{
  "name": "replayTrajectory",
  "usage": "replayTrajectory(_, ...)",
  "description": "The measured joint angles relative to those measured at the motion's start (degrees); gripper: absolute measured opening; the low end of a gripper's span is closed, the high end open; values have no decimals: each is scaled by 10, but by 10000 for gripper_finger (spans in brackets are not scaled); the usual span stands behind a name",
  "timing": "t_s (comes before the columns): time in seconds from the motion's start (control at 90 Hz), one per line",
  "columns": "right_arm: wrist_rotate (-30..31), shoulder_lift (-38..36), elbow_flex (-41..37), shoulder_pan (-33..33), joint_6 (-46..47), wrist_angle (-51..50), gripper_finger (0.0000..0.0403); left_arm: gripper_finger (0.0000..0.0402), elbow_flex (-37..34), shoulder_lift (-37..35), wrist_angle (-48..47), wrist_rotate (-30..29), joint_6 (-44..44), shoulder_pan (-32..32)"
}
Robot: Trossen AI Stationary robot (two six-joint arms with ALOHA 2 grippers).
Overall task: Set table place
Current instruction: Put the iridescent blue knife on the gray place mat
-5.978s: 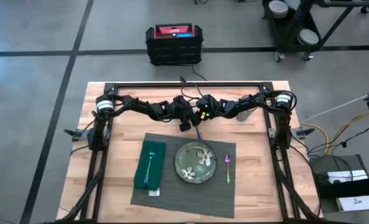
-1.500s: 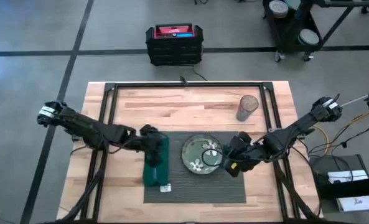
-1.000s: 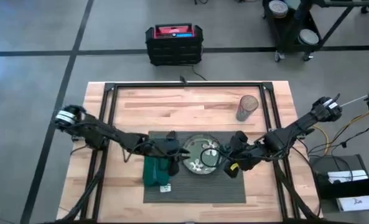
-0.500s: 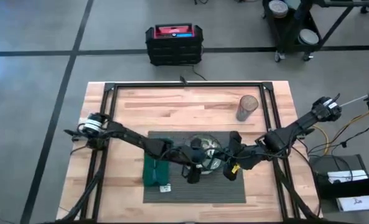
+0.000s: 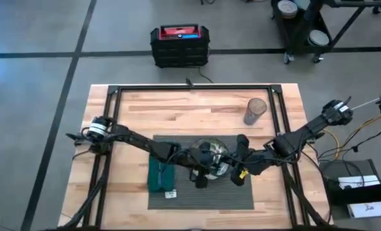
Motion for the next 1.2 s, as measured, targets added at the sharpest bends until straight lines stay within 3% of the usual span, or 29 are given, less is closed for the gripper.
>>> replayTrajectory(0.133, -9, 0, 8, 0, -17, -11, 0, 6, 0, 0, -4, 1, 3, 0)
replayTrajectory(0.267, -54, -3, 48, 1, -29, -86, 15, 3, 0, -12, -13, 24, 10, 0)
replayTrajectory(0.4, -85, -9, 74, 14, -23, -163, 61, 2, 0, -32, -37, 57, 26, 0)
replayTrajectory(0.644, -73, -17, 72, 46, 25, -245, 158, 1, -2, -61, -86, 110, 53, -1)
replayTrajectory(0.756, -48, -18, 69, 49, 36, -251, 185, 1, -2, -65, -87, 117, 52, 1)
replayTrajectory(0.856, -54, -18, 62, 56, 31, -247, 196, 0, -5, -69, -88, 177, 50, 4)
replayTrajectory(1.011, -29, -21, 27, 67, -22, -170, 199, 0, -12, -91, -77, 303, 45, 11)
replayTrajectory(1.2, 18, -36, -58, 58, -201, 102, 200, 0, -56, -136, -1, 455, -8, 45)
